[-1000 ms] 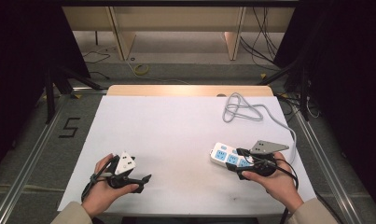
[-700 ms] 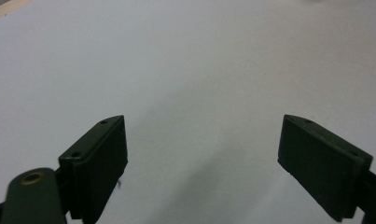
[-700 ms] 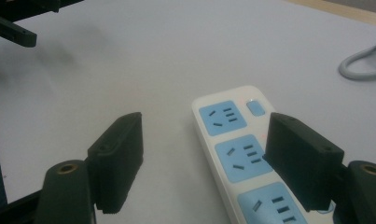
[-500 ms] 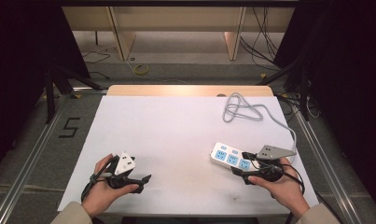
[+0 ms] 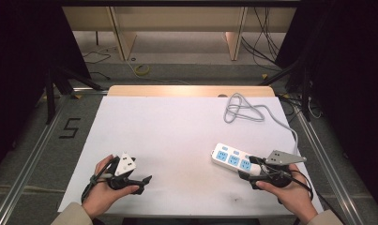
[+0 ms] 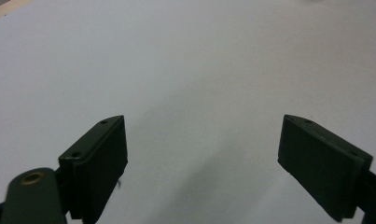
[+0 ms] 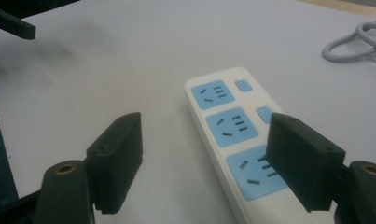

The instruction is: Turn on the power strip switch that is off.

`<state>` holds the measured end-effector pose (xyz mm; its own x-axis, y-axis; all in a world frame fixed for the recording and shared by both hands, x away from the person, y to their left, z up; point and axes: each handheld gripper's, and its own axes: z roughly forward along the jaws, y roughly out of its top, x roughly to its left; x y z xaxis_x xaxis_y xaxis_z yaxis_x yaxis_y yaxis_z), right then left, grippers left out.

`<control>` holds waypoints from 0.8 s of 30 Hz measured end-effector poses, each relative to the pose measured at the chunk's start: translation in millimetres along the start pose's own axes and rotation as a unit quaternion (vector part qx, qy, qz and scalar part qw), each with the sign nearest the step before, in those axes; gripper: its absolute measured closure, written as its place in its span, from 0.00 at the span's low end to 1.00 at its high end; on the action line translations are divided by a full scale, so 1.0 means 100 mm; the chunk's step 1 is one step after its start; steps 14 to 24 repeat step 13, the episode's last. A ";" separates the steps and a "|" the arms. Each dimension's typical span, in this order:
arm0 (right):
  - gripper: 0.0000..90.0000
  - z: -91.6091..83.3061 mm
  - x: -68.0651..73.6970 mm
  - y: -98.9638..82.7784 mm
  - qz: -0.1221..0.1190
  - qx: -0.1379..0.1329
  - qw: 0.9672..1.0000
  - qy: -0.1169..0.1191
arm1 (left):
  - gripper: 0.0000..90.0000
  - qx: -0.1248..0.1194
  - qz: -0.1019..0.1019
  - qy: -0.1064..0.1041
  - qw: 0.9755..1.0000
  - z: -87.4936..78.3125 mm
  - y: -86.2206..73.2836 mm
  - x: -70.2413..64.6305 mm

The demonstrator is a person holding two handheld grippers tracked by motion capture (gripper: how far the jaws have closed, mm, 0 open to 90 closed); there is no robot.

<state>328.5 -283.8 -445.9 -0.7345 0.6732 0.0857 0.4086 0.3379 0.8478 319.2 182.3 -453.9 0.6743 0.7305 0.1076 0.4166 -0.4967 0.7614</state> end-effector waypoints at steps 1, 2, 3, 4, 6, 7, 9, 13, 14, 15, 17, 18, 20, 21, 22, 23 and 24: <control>0.31 -0.01 0.00 -0.01 0.000 -0.001 1.000 0.000 | 0.17 0.000 0.000 0.000 1.000 0.00 0.00 0.00; 0.31 -0.01 0.00 -0.01 0.002 -0.001 1.000 -0.001 | 0.17 0.000 0.000 0.000 1.000 0.00 0.00 0.00; 0.31 -0.02 0.01 -0.02 0.002 -0.001 1.000 -0.001 | 0.17 0.000 0.001 0.000 1.000 0.00 0.00 0.00; 0.31 -0.02 0.00 -0.02 0.001 -0.002 1.000 -0.001 | 0.17 0.000 0.002 0.000 1.000 0.00 0.01 0.00; 0.31 -0.03 0.00 -0.02 0.002 -0.003 1.000 -0.003 | 0.17 -0.001 0.002 0.000 1.000 0.01 0.01 0.00; 0.31 -0.03 -0.01 -0.02 0.003 -0.005 1.000 -0.003 | 0.17 0.000 0.000 0.000 1.000 0.01 0.01 0.00; 0.31 -0.04 -0.01 -0.03 0.006 -0.005 1.000 -0.004 | 0.17 0.002 0.002 -0.002 1.000 0.01 0.00 0.00; 0.31 -0.06 -0.01 -0.04 0.008 -0.005 1.000 -0.006 | 0.17 0.002 0.002 -0.003 1.000 0.01 0.01 0.00; 0.31 -0.06 -0.01 -0.04 0.008 -0.005 1.000 -0.006 | 0.17 0.002 0.002 -0.003 1.000 0.01 0.01 0.00; 0.31 -0.06 -0.01 -0.04 0.008 -0.005 1.000 -0.006 | 0.17 0.002 0.002 -0.003 1.000 0.01 0.01 0.00; 0.31 -0.06 -0.01 -0.04 0.008 -0.005 1.000 -0.006 | 0.17 0.002 0.002 -0.003 1.000 0.01 0.01 0.00; 0.31 -0.06 -0.01 -0.04 0.008 -0.005 1.000 -0.006 | 0.17 0.002 0.002 -0.003 1.000 0.01 0.01 0.00; 0.31 -0.06 -0.01 -0.04 0.008 -0.005 1.000 -0.006 | 0.17 0.002 0.002 -0.003 1.000 0.01 0.01 0.00; 0.31 -0.06 -0.01 -0.04 0.008 -0.005 1.000 -0.006 | 0.17 0.002 0.002 -0.003 1.000 0.01 0.01 0.00; 0.31 -0.06 -0.01 -0.04 0.008 -0.005 1.000 -0.006 | 0.17 0.002 0.002 -0.003 1.000 0.01 0.01 0.00; 0.31 -0.06 -0.01 -0.04 0.008 -0.005 1.000 -0.006 | 0.17 0.002 0.002 -0.003 1.000 0.01 0.01 0.00; 0.31 -0.06 -0.01 -0.04 0.008 -0.005 1.000 -0.006 | 0.17 0.002 0.002 -0.003 1.000 0.01 0.01 0.00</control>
